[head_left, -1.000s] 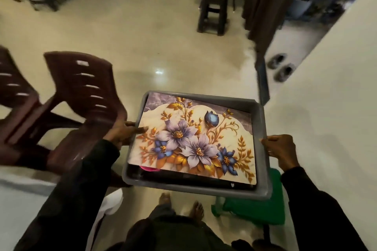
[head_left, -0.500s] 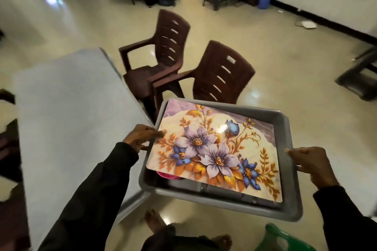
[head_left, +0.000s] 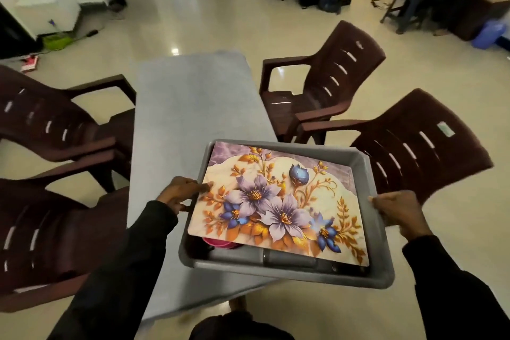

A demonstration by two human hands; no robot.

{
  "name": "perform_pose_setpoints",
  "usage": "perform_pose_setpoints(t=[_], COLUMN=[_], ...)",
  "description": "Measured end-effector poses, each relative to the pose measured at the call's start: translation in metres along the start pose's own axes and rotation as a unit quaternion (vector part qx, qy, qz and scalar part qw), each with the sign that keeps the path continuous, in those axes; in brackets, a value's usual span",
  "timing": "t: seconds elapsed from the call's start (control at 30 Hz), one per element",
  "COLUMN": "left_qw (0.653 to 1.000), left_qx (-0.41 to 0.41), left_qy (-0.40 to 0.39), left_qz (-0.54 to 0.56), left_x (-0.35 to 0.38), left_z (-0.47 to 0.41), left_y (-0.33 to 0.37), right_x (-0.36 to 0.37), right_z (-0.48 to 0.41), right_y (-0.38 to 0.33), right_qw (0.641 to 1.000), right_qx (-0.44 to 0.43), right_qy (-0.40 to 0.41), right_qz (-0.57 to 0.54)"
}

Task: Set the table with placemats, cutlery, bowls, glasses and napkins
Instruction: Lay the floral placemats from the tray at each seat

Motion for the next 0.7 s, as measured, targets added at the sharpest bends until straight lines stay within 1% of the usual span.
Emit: perform_pose_setpoints(t=[0.07,0.2,0.4,0.57,0.7], left_qw=[0.999,0.996,0.986,0.975,0.966], left_qx=[-0.020,-0.052,-0.106,-0.156,-0.174], left_qy=[0.022,0.065,0.103,0.121,0.145], left_qz=[0.018,0.044,0.074,0.100,0.124], left_x=[-0.028,-0.077,-0.123,-0.153,-0.163], left_z=[-0.024,-0.067,-0.125,-0.173,-0.192], left_y=[-0.005,-0.015,-0.030,-0.051,-0.037], right_x=[0.038,0.108,0.195,0.262,0.307], right_z=[-0.006,-0.011,-0.024,-0.048,-0.072], right_y=[-0.031,-0.087,-0.164,-0.206,-0.230], right_qw=[1.000,0.999,0.998,0.995,0.993], right_qx=[-0.011,-0.033,-0.041,-0.052,-0.058], right_qy=[-0.011,-0.012,-0.025,-0.061,-0.072], right_qz=[0.021,0.018,0.040,0.052,0.077])
Point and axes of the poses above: each hand's wrist, its own z-axis away from the middle knuckle, its own x-axis out of the palm, y = z × x, the point moved 5 cm from there along -z, towards the middle knuckle, and after that the axes turned 14 degrees about y, right-handed, at the moved point
